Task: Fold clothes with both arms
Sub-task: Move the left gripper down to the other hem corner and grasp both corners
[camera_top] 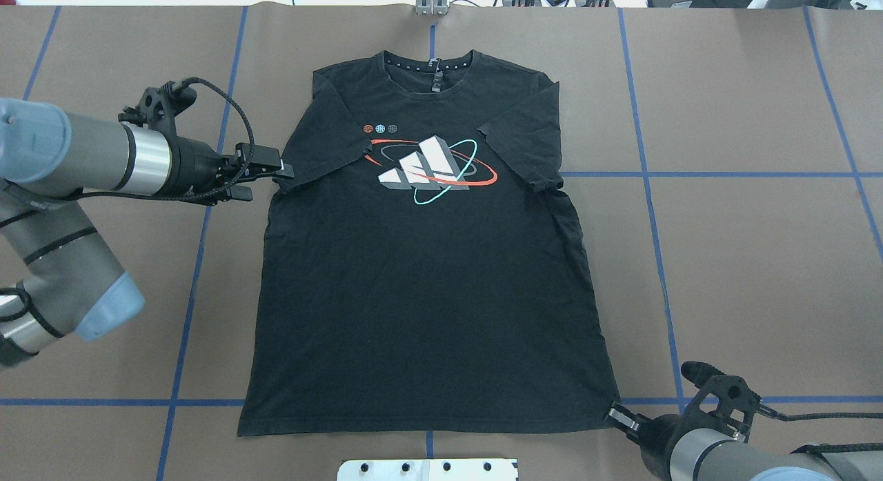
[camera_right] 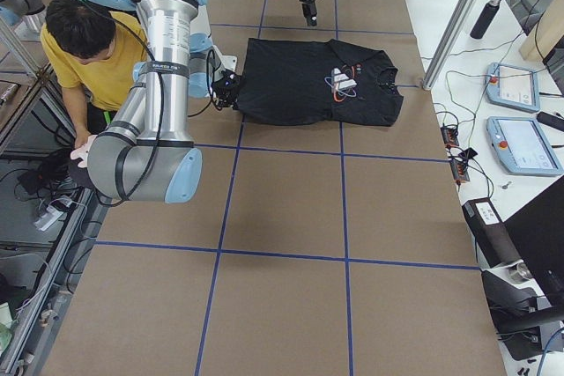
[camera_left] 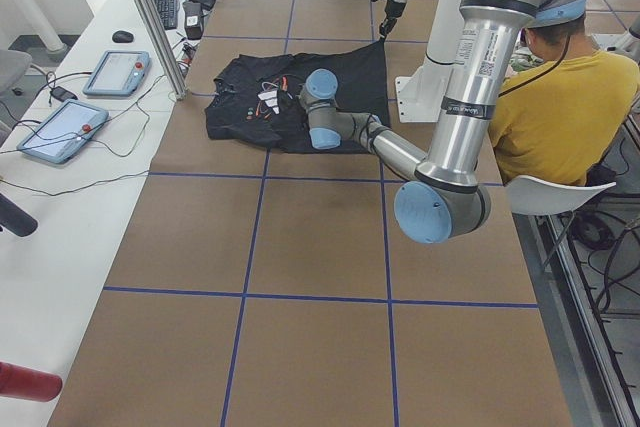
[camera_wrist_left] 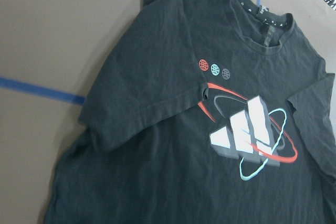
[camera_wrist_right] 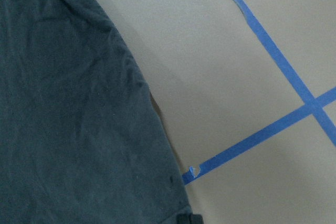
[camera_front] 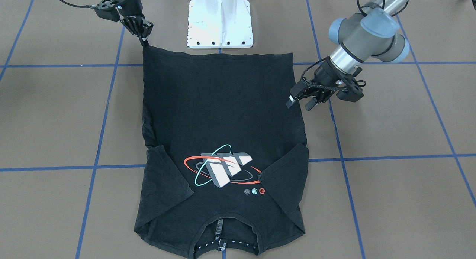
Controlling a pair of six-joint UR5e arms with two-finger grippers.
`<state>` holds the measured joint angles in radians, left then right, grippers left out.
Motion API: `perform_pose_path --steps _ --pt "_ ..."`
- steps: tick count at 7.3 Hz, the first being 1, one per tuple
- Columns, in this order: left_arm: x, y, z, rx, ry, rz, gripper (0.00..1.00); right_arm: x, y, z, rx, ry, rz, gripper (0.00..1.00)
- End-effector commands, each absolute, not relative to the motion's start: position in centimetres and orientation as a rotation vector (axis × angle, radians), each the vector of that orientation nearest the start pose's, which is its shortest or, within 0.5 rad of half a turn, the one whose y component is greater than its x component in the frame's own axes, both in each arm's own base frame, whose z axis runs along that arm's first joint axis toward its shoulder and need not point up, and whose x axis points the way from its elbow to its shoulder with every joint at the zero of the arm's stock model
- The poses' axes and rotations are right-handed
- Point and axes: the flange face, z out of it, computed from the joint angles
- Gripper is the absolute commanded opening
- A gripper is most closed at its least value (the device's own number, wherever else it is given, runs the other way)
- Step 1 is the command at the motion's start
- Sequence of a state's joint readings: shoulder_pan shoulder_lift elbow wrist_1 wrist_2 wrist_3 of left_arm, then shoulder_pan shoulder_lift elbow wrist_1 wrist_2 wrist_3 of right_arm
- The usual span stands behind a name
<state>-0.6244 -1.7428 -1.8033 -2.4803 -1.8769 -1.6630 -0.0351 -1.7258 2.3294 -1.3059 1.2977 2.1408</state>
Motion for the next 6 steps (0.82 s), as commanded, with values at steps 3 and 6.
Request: perform_pose_path --steps 3,6 --pt "44.0 -23.7 37.3 -0.071 1.025 -0.526 0.99 -39.6 -15.4 33.8 -0.022 -0.928 0.63 0.0" --pt "46.7 -15.8 38.1 -0.166 0.905 -0.467 0.92 -39.7 -15.3 33.7 -0.032 -0.932 0.627 0.0"
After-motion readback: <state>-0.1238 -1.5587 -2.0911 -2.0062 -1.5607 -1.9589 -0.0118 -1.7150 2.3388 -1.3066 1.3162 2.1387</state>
